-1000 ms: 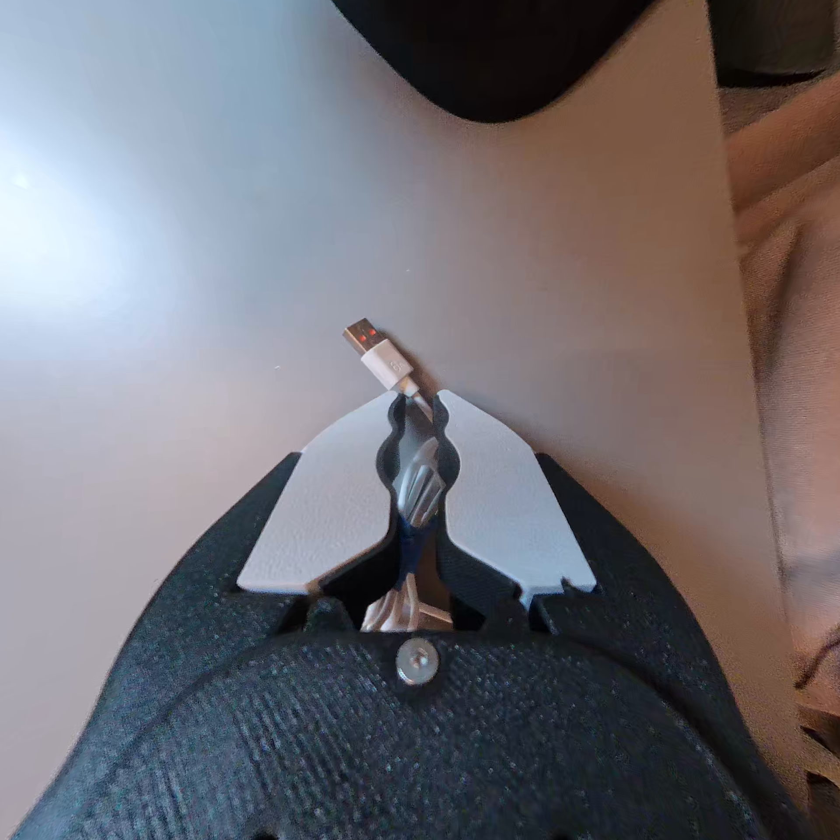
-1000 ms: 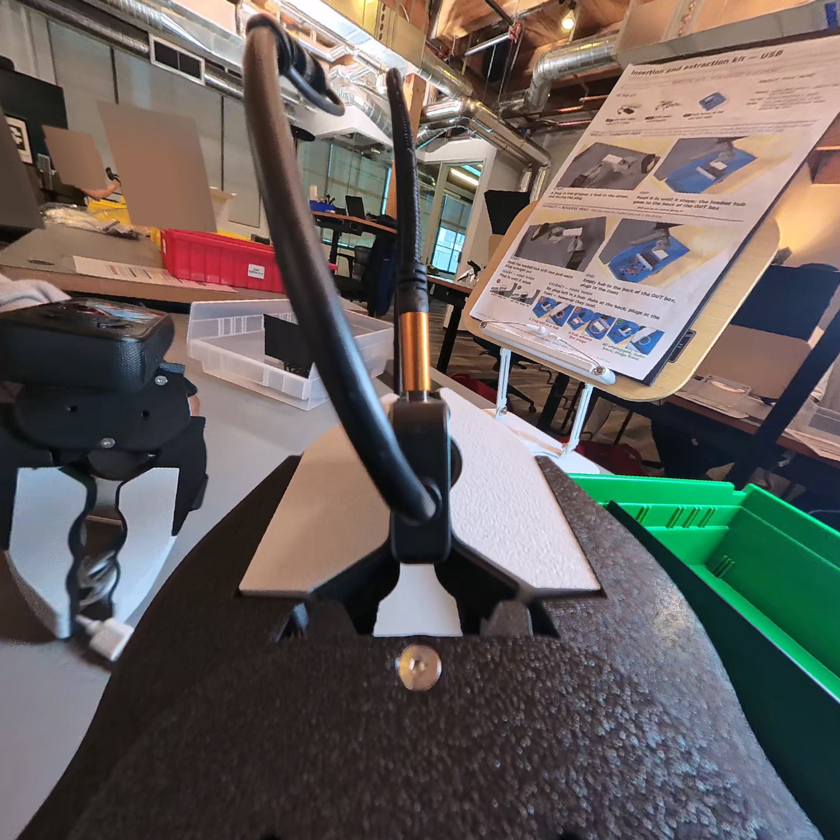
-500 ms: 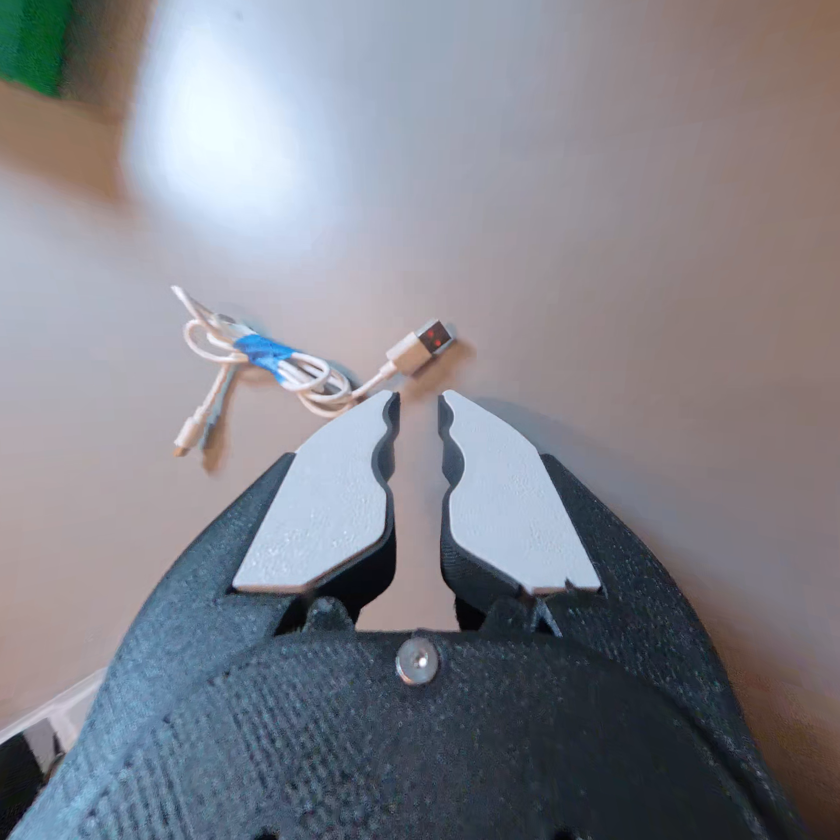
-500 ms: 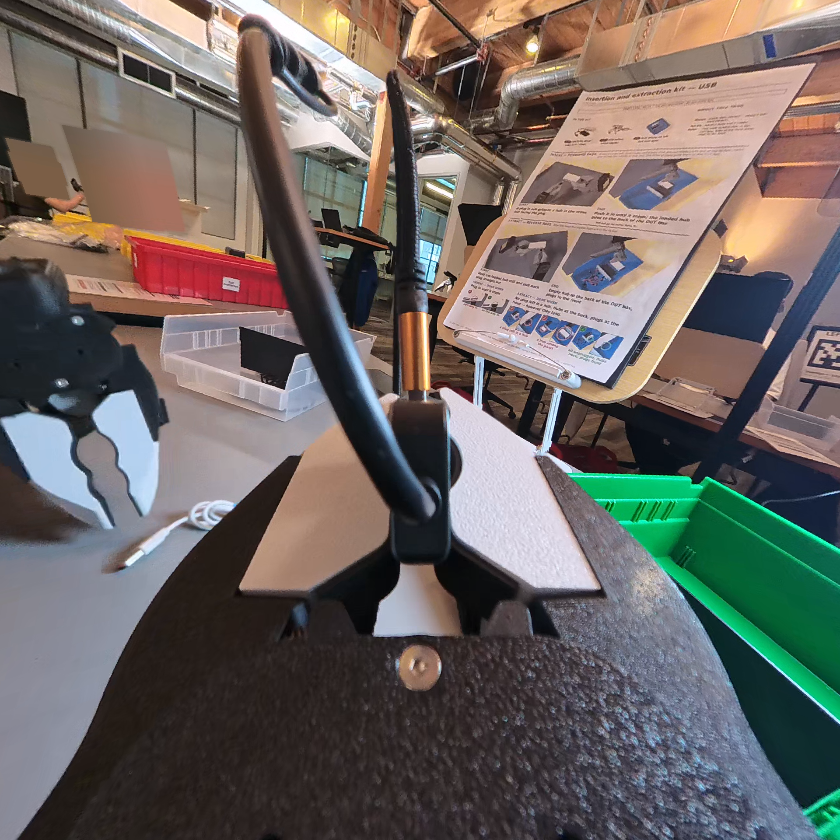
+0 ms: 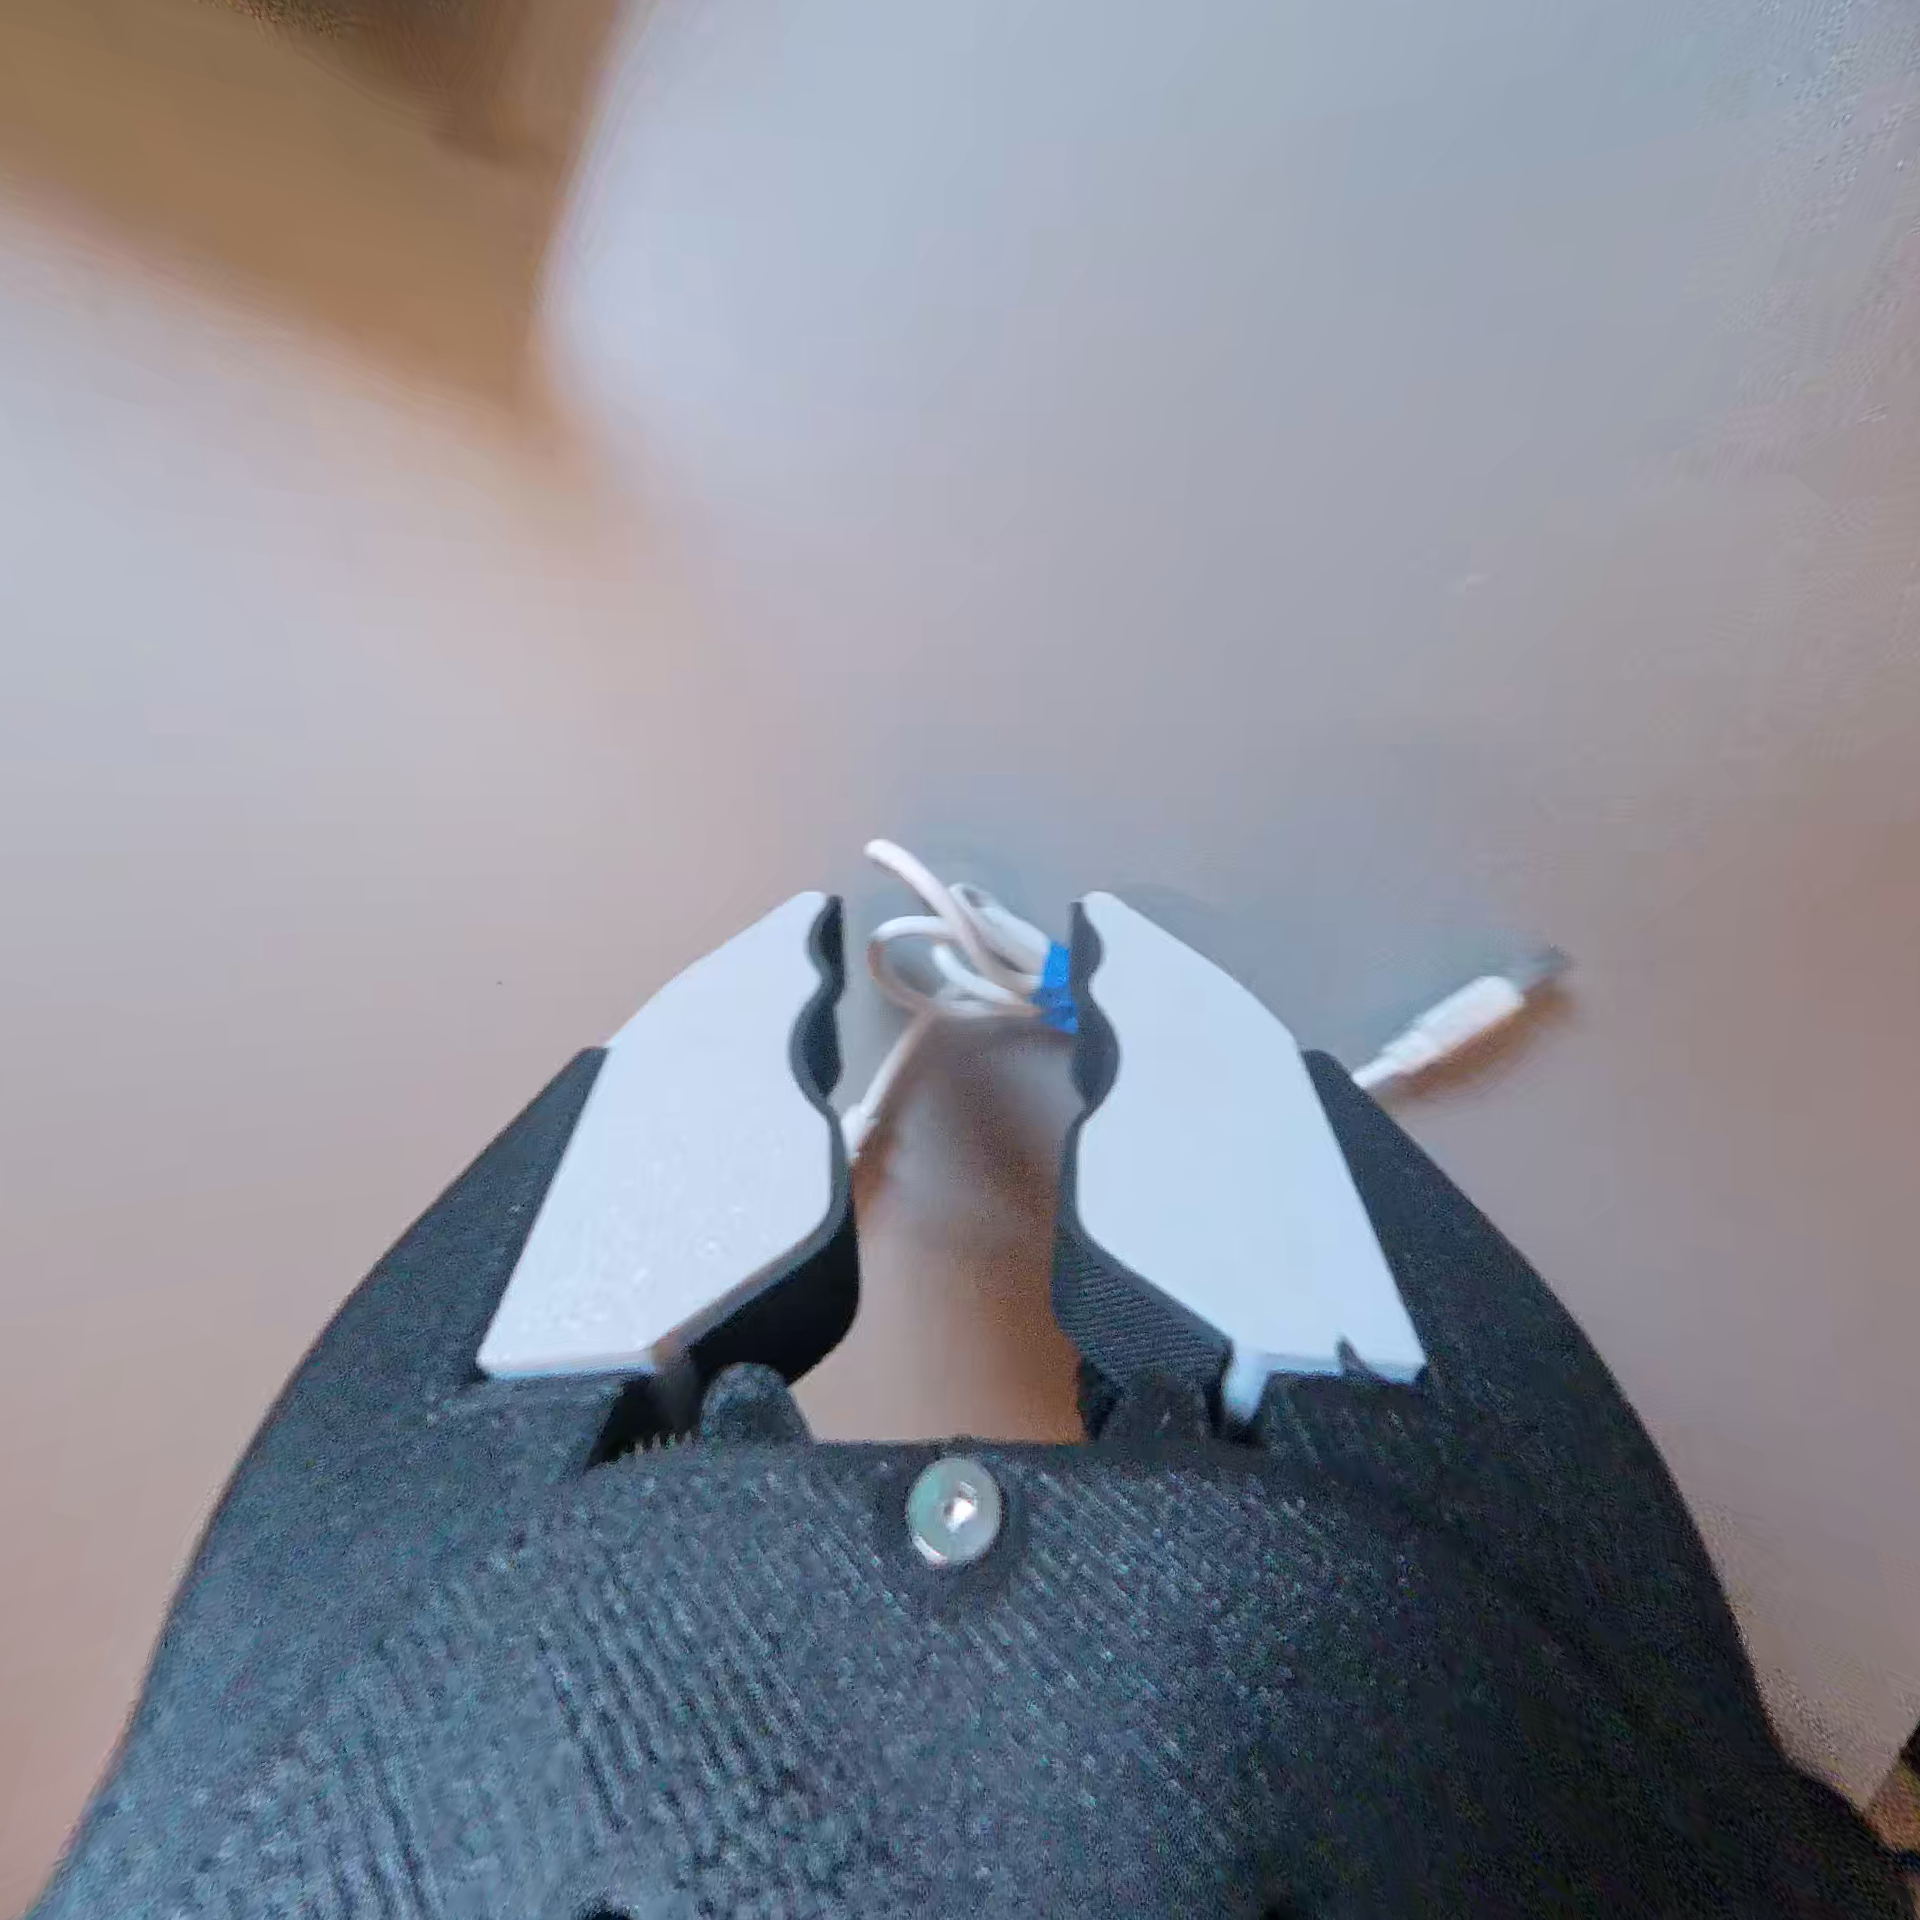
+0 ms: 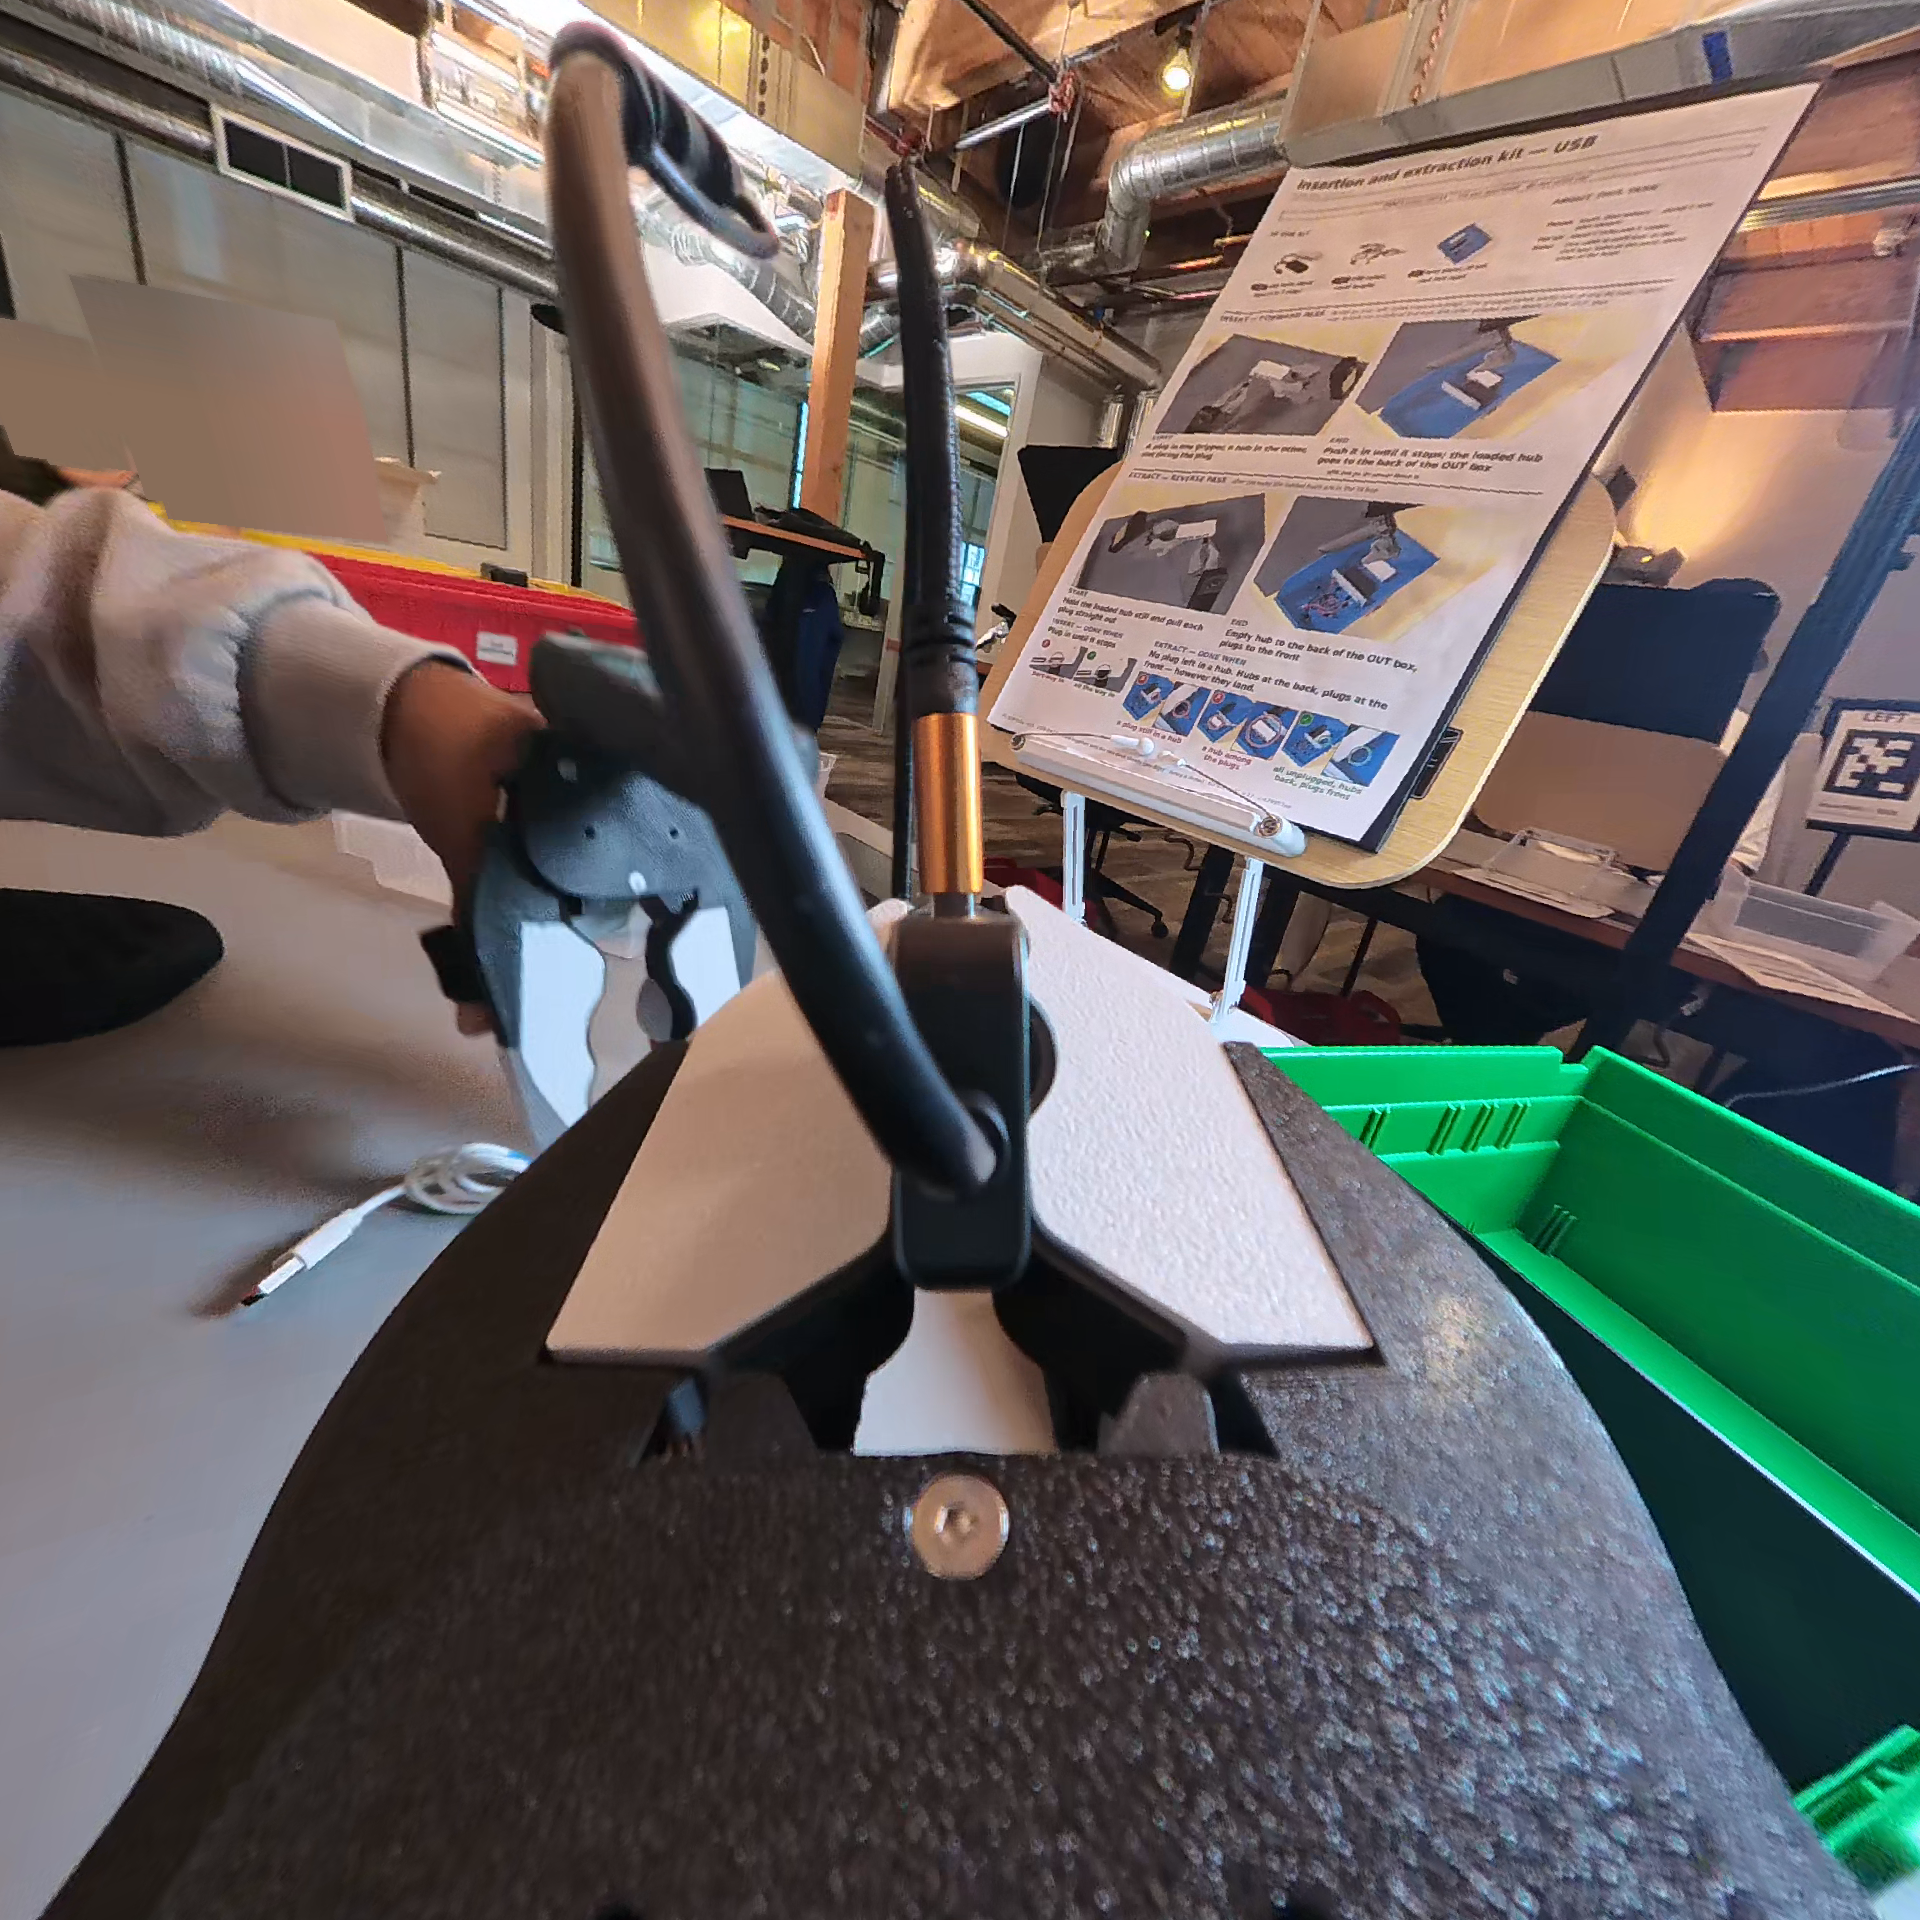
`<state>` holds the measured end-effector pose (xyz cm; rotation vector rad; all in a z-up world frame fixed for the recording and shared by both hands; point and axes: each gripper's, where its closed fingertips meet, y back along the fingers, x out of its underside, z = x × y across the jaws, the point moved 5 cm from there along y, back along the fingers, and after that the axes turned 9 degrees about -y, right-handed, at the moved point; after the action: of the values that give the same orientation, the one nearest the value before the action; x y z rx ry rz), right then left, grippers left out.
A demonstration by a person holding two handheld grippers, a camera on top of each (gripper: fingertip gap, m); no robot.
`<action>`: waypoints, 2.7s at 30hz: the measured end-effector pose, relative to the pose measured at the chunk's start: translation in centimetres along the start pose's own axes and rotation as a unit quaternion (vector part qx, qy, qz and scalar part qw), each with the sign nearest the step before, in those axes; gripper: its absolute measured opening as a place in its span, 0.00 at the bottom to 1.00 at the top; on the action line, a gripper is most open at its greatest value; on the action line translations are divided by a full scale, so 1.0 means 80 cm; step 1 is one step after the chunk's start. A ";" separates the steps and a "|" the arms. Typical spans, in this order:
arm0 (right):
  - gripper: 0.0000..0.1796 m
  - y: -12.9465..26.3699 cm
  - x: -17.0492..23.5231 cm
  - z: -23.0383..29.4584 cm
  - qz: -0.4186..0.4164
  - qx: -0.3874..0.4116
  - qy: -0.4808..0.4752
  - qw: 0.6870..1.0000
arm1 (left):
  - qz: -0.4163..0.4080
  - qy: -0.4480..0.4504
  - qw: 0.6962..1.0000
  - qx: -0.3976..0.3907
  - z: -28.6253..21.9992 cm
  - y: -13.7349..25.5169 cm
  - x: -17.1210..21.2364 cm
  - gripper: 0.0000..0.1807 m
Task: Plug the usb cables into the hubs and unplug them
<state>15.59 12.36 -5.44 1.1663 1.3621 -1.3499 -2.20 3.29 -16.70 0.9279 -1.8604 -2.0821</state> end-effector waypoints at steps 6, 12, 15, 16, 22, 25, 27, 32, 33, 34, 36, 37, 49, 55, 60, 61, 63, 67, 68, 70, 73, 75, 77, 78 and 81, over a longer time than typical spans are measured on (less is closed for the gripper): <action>0.06 0.005 -0.003 -0.005 -0.006 -0.002 -0.001 1.000 | -0.182 0.007 0.981 -0.070 0.009 0.055 -0.027 0.04; 0.07 0.006 -0.010 -0.003 -0.016 -0.003 0.000 1.000 | -0.360 0.131 0.916 -0.119 -0.037 0.090 0.047 0.03; 0.07 0.004 -0.008 -0.002 -0.013 -0.003 0.000 1.000 | -0.278 0.169 0.939 -0.113 -0.073 0.053 0.112 0.12; 0.07 0.003 -0.007 -0.001 -0.012 -0.003 -0.001 1.000 | -0.272 0.187 0.938 -0.109 -0.081 0.054 0.126 0.13; 0.07 -0.002 -0.005 0.002 -0.009 -0.002 0.001 1.000 | -0.238 0.137 0.940 -0.202 -0.080 0.121 0.136 0.14; 0.07 -0.004 0.000 0.003 -0.004 -0.004 0.003 1.000 | -0.238 0.094 0.944 -0.208 -0.054 0.118 0.095 0.16; 0.07 -0.004 0.003 0.006 0.001 -0.009 0.008 1.000 | -0.209 0.074 0.953 -0.205 -0.023 0.094 0.073 0.17; 0.08 -0.005 0.009 0.008 0.012 -0.019 0.018 1.000 | -0.091 0.059 0.984 -0.140 0.043 0.015 0.058 0.19; 0.08 -0.005 0.011 0.008 0.016 -0.020 0.021 0.999 | -0.068 0.058 0.988 -0.126 0.049 0.003 0.061 0.19; 0.08 -0.005 0.012 0.008 0.018 -0.022 0.023 0.999 | -0.066 0.059 0.990 -0.108 0.051 -0.003 0.059 0.14; 0.06 -0.005 0.015 0.009 0.023 -0.026 0.026 0.999 | -0.062 0.051 0.991 -0.108 0.053 -0.005 0.059 0.04; 0.06 -0.006 0.016 0.010 0.026 -0.030 0.029 0.999 | -0.055 0.039 0.991 -0.116 0.053 -0.006 0.061 0.04; 0.07 -0.028 0.060 0.064 0.131 -0.044 0.307 0.942 | -0.262 0.059 0.963 -0.030 -0.004 0.079 0.053 0.04; 0.07 -0.041 0.095 0.102 0.167 -0.055 0.493 0.852 | -0.332 0.020 0.943 -0.014 -0.047 0.150 0.022 0.04; 0.06 -0.050 0.104 0.125 0.148 -0.050 0.562 0.813 | -0.276 0.005 0.958 0.073 -0.085 0.100 -0.005 0.04; 0.06 -0.050 0.105 0.128 0.147 -0.048 0.570 0.807 | -0.270 0.012 0.959 0.087 -0.087 0.089 -0.010 0.04; 0.06 -0.051 0.108 0.129 0.151 -0.045 0.584 0.796 | -0.263 0.028 0.957 0.117 -0.091 0.071 -0.016 0.04; 0.06 -0.051 0.114 0.128 0.160 -0.045 0.597 0.785 | -0.248 0.043 0.958 0.137 -0.096 0.052 -0.022 0.04; 0.06 -0.051 0.116 0.129 0.162 -0.047 0.598 0.783 | -0.248 0.047 0.957 0.142 -0.096 0.049 -0.023 0.04; 0.06 -0.052 0.121 0.131 0.167 -0.052 0.603 0.778 | -0.242 0.056 0.958 0.143 -0.095 0.044 -0.024 0.04; 0.06 -0.054 0.129 0.132 0.181 -0.054 0.613 0.767 | -0.227 0.063 0.960 0.153 -0.096 0.035 -0.023 0.04; 0.06 -0.054 0.133 0.132 0.186 -0.056 0.616 0.763 | -0.222 0.067 0.960 0.158 -0.098 0.032 -0.023 0.04; 0.06 -0.055 0.135 0.133 0.190 -0.057 0.623 0.756 | -0.213 0.068 0.961 0.164 -0.099 0.029 -0.022 0.03; 0.06 -0.055 0.137 0.134 0.194 -0.059 0.625 0.754 | -0.208 0.069 0.962 0.163 -0.099 0.028 -0.021 0.03; 0.06 -0.056 0.142 0.138 0.201 -0.064 0.634 0.744 | -0.199 0.077 0.964 0.161 -0.096 0.024 -0.020 0.03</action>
<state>8.69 1.94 -16.15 2.2690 1.8247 0.0462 2.94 -2.57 -14.43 1.6123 -2.1022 -1.8563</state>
